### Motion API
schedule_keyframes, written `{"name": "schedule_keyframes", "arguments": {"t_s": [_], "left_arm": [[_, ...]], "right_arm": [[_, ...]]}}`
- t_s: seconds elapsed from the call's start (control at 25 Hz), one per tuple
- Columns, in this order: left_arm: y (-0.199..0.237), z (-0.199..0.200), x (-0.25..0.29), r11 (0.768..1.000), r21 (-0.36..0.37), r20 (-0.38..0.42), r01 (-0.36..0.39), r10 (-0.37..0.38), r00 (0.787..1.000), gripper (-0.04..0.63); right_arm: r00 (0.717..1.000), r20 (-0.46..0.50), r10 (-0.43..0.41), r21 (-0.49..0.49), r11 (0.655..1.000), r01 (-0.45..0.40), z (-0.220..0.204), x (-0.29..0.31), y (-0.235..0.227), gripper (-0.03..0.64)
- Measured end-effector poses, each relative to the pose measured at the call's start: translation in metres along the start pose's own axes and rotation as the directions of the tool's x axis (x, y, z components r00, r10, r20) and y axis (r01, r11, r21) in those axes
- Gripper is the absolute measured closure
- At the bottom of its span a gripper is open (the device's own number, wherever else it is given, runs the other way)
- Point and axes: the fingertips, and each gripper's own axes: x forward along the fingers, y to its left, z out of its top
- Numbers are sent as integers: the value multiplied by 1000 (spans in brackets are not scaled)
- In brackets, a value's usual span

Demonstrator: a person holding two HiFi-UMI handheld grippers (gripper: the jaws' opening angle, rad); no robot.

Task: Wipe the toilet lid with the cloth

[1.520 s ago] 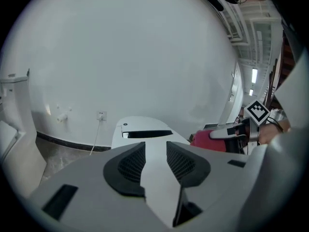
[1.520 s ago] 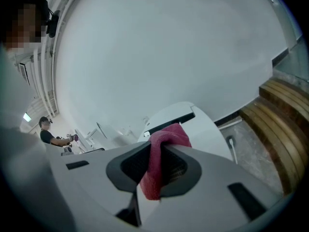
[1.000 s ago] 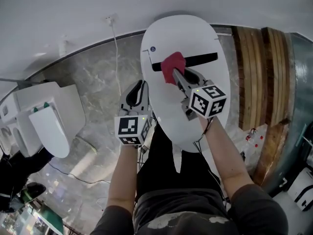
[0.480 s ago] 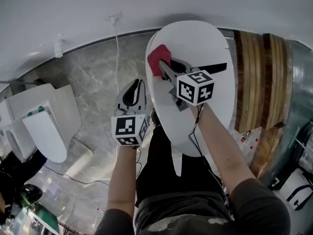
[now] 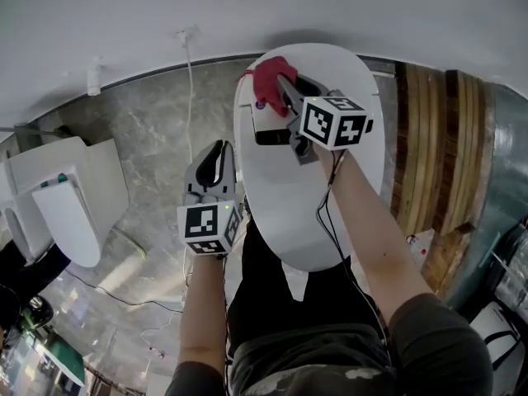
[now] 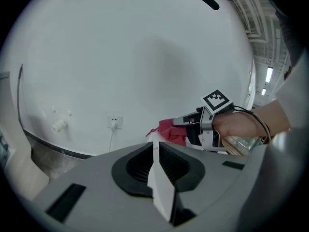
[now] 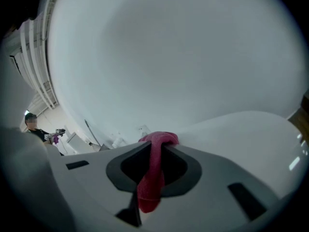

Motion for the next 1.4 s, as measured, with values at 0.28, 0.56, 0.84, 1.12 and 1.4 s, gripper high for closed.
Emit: {"name": "schedule_keyframes", "arguments": {"t_s": [0.28, 0.56, 0.84, 1.12, 1.4], "left_arm": [[-52, -8, 14, 999, -19, -1, -36, 36, 999, 549], [-115, -23, 42, 1000, 1, -37, 20, -20, 999, 549], [-152, -36, 51, 996, 21, -65, 87, -85, 994, 549], [-113, -34, 26, 998, 21, -58, 60, -59, 997, 549], [-51, -27, 6, 1000, 20, -59, 25, -23, 998, 549]], "right_arm": [[996, 58, -71, 32, 997, 69, 45, -35, -90, 568], [983, 82, -165, 104, 982, 156, 40, -106, -176, 568], [972, 81, -222, 166, 964, 206, 14, -153, -205, 568], [992, 107, -64, 75, 996, 56, 19, -132, -109, 568], [986, 1, 166, -36, 986, -165, -23, -60, 36, 568]]}}
